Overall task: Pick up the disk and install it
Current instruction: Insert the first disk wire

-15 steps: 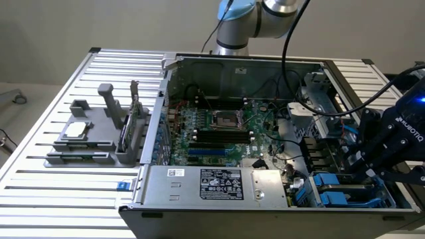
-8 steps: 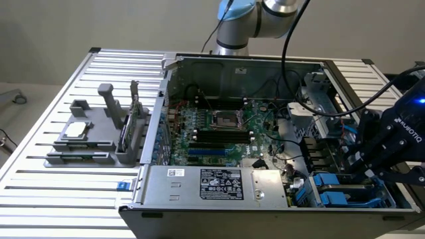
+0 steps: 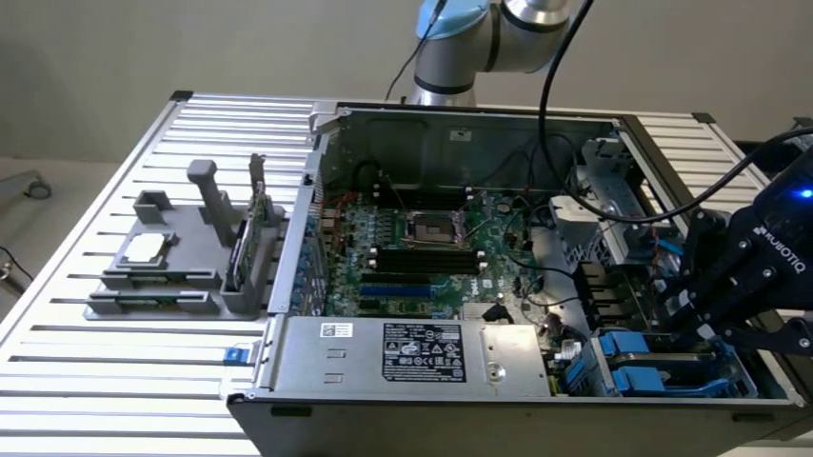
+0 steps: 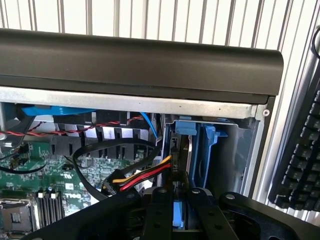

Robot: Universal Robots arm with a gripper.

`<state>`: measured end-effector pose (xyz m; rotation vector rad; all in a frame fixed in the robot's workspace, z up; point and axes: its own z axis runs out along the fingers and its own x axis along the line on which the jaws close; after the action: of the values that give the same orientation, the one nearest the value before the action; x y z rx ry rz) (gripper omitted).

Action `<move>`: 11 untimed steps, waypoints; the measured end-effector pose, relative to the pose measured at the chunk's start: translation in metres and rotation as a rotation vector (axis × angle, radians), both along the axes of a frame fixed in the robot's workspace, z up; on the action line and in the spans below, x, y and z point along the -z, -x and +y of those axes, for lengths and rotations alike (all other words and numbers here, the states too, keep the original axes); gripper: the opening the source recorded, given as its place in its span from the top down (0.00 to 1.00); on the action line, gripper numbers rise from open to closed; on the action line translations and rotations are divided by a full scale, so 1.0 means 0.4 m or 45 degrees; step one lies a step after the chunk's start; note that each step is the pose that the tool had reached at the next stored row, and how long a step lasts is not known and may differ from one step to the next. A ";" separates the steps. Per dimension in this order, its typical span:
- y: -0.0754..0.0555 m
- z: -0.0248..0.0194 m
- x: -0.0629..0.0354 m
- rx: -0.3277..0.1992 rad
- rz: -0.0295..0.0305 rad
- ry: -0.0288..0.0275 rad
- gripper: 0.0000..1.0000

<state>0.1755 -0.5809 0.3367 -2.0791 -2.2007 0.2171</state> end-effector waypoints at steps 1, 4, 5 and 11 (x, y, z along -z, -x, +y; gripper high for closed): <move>0.000 0.000 0.000 0.003 0.0000 -0.0001 0.84; 0.000 0.000 0.000 0.009 0.0000 -0.0038 0.84; 0.000 0.000 0.000 0.010 0.0001 -0.0072 0.84; 0.000 0.000 -0.001 0.017 -0.0005 -0.0264 0.84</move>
<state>0.1756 -0.5810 0.3369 -2.0824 -2.1795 0.1919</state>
